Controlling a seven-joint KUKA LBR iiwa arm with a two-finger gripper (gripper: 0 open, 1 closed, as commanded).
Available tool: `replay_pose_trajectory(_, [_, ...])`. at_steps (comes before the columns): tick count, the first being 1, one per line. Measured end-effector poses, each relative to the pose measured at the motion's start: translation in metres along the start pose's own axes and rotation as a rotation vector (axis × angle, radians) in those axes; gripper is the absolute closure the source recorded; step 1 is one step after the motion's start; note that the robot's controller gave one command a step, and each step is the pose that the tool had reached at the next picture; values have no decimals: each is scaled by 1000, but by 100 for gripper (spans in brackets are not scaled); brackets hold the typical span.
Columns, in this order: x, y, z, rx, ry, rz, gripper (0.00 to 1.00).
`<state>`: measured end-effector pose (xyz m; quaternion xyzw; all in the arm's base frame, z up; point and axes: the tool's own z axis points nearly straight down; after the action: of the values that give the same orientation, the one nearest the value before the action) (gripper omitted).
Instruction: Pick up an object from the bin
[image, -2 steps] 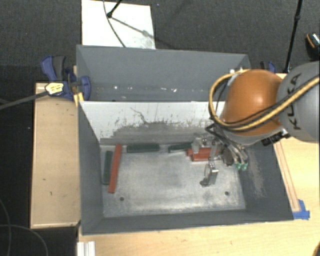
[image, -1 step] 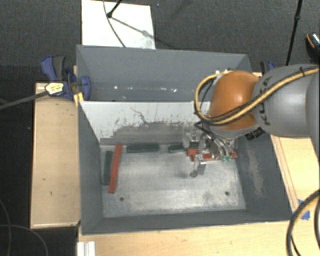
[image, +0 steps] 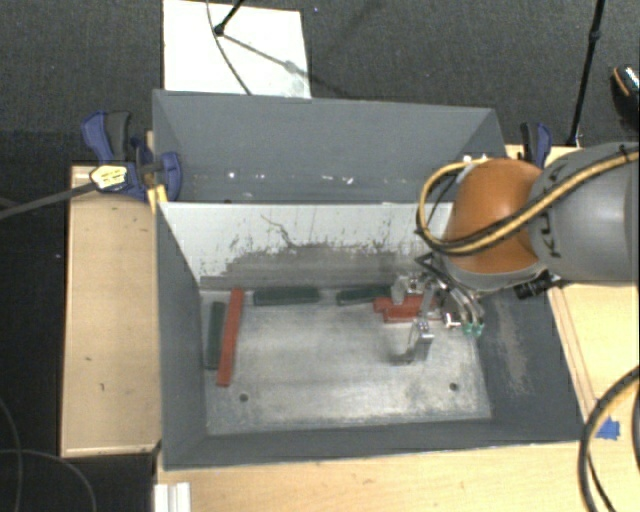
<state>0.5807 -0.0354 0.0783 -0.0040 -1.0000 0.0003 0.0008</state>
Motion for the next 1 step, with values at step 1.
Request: replay_pose_trajectory(1, [-13, -30, -1, 0, -8, 77, 0])
